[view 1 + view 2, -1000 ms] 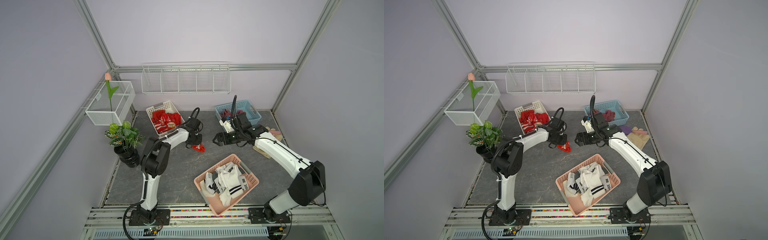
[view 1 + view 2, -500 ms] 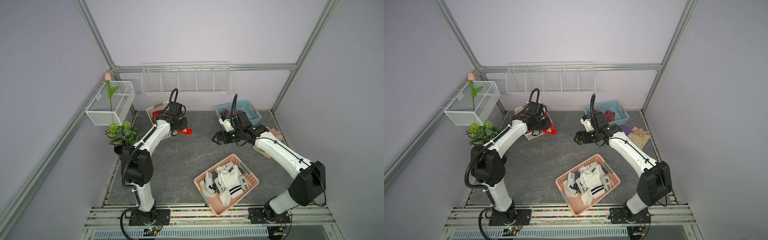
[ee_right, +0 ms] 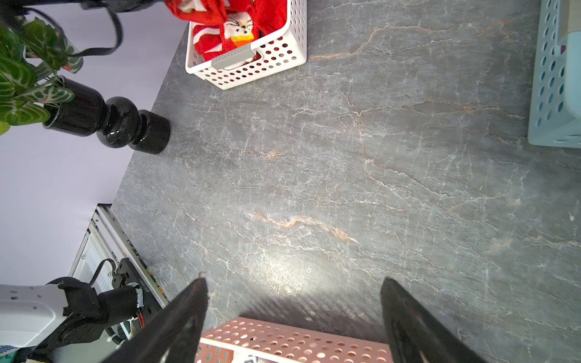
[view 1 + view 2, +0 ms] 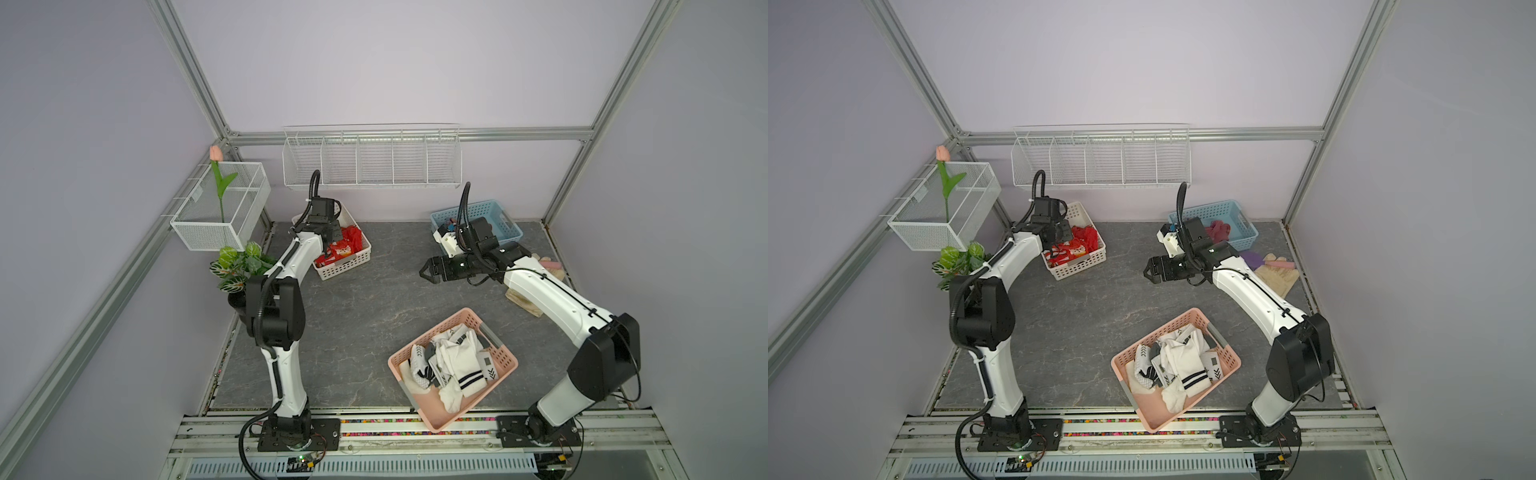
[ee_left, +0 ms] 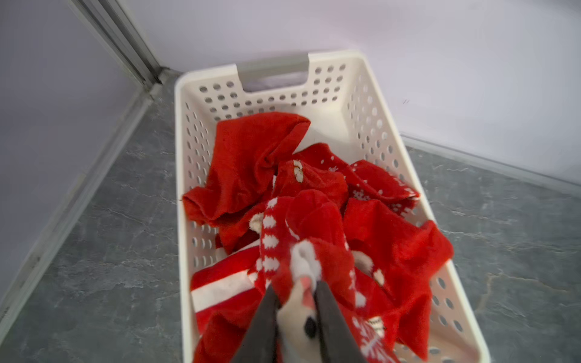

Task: Sort the socks into the basket by color
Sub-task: Place the sock in the bin.

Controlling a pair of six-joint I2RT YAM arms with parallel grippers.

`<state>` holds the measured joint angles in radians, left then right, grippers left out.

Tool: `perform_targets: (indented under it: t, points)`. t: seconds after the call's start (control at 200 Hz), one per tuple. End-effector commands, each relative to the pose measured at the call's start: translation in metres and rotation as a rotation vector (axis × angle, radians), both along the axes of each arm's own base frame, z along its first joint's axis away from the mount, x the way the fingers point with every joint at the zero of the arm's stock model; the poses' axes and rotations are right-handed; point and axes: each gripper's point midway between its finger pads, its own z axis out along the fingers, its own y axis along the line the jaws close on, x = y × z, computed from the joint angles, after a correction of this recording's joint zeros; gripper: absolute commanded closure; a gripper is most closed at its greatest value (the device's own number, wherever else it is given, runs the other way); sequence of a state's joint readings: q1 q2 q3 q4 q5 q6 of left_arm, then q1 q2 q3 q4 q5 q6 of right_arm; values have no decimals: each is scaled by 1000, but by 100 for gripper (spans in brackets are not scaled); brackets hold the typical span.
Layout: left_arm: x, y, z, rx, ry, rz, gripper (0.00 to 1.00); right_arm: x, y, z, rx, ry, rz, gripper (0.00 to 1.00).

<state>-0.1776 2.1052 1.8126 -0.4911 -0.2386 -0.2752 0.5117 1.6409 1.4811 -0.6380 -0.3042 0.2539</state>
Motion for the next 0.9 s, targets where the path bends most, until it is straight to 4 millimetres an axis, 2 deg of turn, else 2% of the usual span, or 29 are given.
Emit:
perform_targets:
  t: [0.0, 0.135, 0.265, 0.345, 0.455, 0.52, 0.61, 0.65, 0.76, 0.895]
  points:
    - [12, 7, -27, 6, 96, 31, 100, 6, 2, -1, -6, -3, 9, 11]
    - [19, 9, -61, -24, 158, 30, 100, 9, 2, -3, -10, 2, 1, 11]
    - [20, 9, -85, -32, 228, 19, 100, 12, 3, -3, -12, 0, -2, 11]
    - [21, 8, -83, -37, 232, 12, 100, 13, 4, -2, -10, -2, -5, 12]
    - [20, 6, -68, -45, 195, -5, 100, 15, 4, 2, -3, -4, -13, 11]
    - [19, 7, -59, -44, 177, -4, 87, 15, 5, 4, 0, -7, -16, 11]
    - [16, 7, -47, -46, 154, -19, 51, 15, 4, 7, 4, -9, -19, 11]
    - [14, 6, -41, -50, 145, -27, 42, 14, 4, 8, 7, -9, -20, 12]
    - [9, 5, -23, -54, 109, -42, 33, 13, 3, 11, 9, -14, -24, 11]
    - [1, 7, 2, -53, 46, -49, 27, 11, 1, 15, 6, -29, -31, 11]
